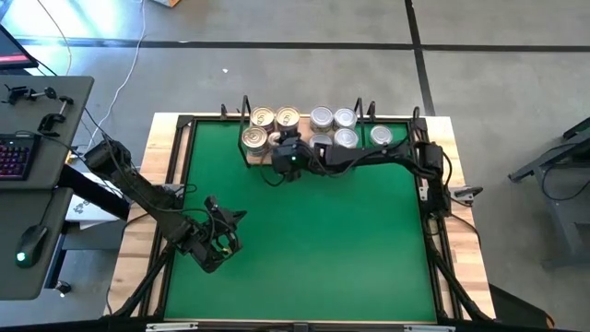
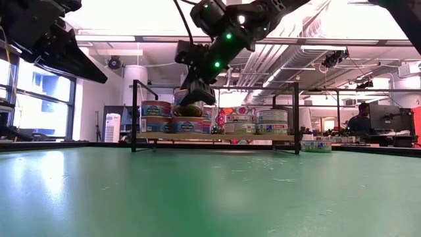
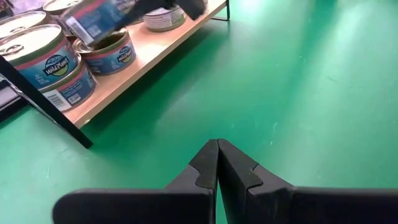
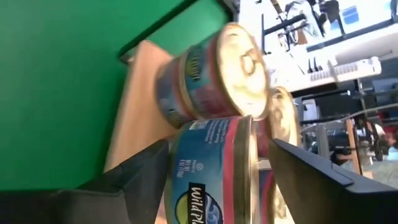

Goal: Stack canned seafood by type on shelf
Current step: Stack the blue pink tuna can on top of the other blue pink tuna can on the shelf

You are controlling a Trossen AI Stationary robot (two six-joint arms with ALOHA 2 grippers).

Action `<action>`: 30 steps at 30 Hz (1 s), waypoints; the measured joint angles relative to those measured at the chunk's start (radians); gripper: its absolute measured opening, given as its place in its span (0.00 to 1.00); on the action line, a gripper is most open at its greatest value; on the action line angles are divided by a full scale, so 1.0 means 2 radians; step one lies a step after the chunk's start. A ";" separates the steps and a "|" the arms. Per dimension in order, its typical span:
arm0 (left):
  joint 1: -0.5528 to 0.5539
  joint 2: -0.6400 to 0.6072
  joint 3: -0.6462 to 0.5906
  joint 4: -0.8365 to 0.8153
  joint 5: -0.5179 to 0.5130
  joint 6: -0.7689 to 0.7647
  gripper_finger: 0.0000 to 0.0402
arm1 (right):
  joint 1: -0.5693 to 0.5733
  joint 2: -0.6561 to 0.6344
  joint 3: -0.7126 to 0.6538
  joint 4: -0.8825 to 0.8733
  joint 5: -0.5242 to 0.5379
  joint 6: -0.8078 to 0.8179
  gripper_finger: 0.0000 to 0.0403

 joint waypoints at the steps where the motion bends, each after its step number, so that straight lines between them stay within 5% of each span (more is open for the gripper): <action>1: 0.000 0.000 0.000 0.000 0.000 0.000 0.00 | -0.001 0.000 0.004 0.000 -0.001 0.004 0.66; 30: 0.000 0.000 0.000 0.007 0.000 0.000 0.00 | -0.013 -0.001 0.009 -0.004 0.015 0.028 0.66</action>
